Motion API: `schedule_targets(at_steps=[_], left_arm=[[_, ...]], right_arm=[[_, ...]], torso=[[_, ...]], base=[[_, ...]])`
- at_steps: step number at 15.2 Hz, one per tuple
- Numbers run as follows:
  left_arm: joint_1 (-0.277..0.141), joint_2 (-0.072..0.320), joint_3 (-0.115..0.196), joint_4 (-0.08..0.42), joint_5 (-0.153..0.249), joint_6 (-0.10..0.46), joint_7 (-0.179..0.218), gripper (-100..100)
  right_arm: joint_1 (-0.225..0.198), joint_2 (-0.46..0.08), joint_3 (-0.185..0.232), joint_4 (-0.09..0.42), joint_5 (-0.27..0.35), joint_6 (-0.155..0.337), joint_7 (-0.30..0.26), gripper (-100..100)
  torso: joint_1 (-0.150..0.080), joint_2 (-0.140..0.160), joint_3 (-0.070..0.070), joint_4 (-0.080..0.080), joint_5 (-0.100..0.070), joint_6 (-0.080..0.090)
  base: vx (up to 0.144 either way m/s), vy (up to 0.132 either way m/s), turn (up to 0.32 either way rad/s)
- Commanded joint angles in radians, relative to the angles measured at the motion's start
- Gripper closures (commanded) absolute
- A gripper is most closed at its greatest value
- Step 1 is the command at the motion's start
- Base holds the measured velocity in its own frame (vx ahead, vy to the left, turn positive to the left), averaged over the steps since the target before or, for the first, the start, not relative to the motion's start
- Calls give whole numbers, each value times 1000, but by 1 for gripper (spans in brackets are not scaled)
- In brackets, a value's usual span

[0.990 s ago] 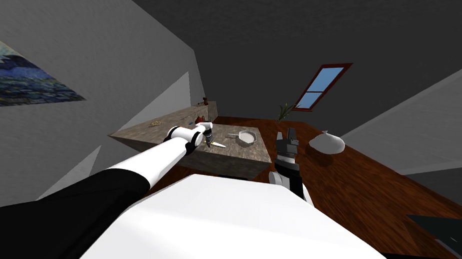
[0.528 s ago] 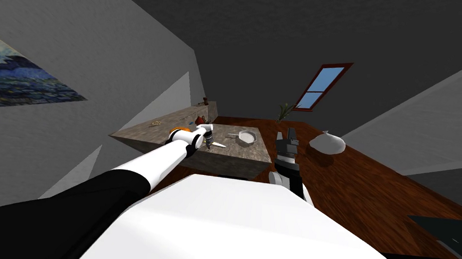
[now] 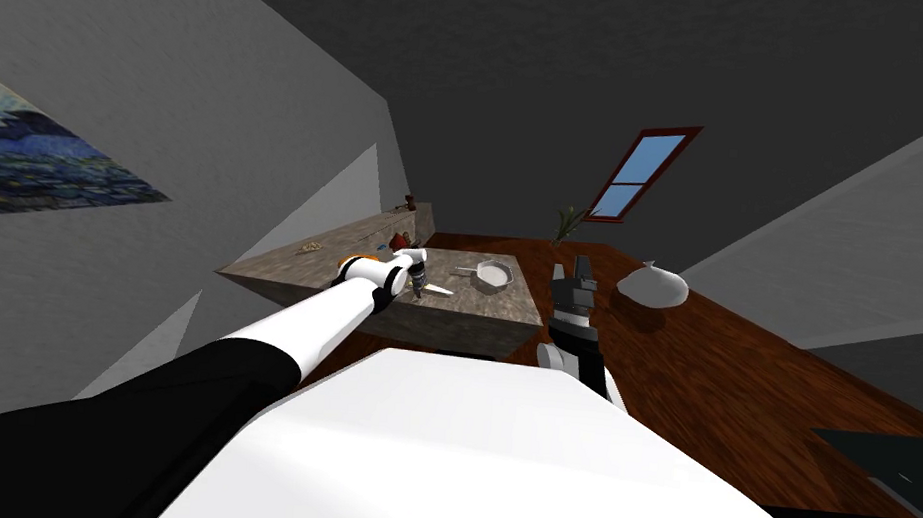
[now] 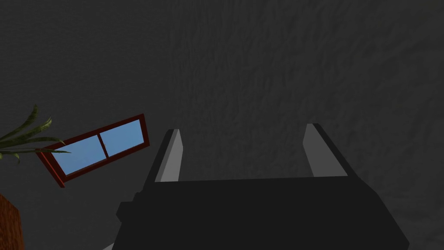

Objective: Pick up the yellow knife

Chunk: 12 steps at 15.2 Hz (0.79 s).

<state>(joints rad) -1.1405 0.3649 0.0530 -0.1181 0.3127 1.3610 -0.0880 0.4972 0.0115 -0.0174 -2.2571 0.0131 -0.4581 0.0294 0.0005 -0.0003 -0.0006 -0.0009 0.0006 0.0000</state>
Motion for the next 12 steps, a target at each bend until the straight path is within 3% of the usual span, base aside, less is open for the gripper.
schedule_targets(at_steps=[1, 3, 4, 8, 9, 11, 12], left_arm=[[30, -5, 0, -41, -1, 12, 8, -100], [26, -3, 0, -43, -1, 9, 8, -100], [31, -4, 0, -52, -1, 15, 10, 100], [30, -4, 0, -51, -1, 15, 8, 100], [4, 7, -2, -45, 2, 44, 8, 100], [4, 7, -2, -27, 2, 27, 8, 100], [4, 7, -2, -45, 2, 44, 8, 100]], right_arm=[[0, 0, 0, 0, 0, 0, 0, 0], [0, 0, 0, 0, 0, 0, 0, 0], [0, 0, 0, 0, 0, 0, 0, 0], [0, 0, 0, 0, 0, 0, 0, 0], [0, 0, 0, 0, 0, 0, 0, 0], [0, 0, 0, 0, 0, 0, 0, 0], [0, 0, 0, 0, 0, 0, 0, 0]], torso=[[0, 0, 0, 0, 0, 0], [1, -2, -2, -2, 1, 0], [1, -2, -2, -3, 1, 0], [1, -2, -3, -3, 1, -1], [1, -3, -3, -3, 1, -1], [0, -3, -3, -2, 1, -1], [1, -3, -3, -4, 2, -2]], base=[[0, 0, 0], [0, 0, 0], [0, 0, 0], [1, 1, -3], [-12, -7, 48], [5, -1, -1], [0, 0, 0]])
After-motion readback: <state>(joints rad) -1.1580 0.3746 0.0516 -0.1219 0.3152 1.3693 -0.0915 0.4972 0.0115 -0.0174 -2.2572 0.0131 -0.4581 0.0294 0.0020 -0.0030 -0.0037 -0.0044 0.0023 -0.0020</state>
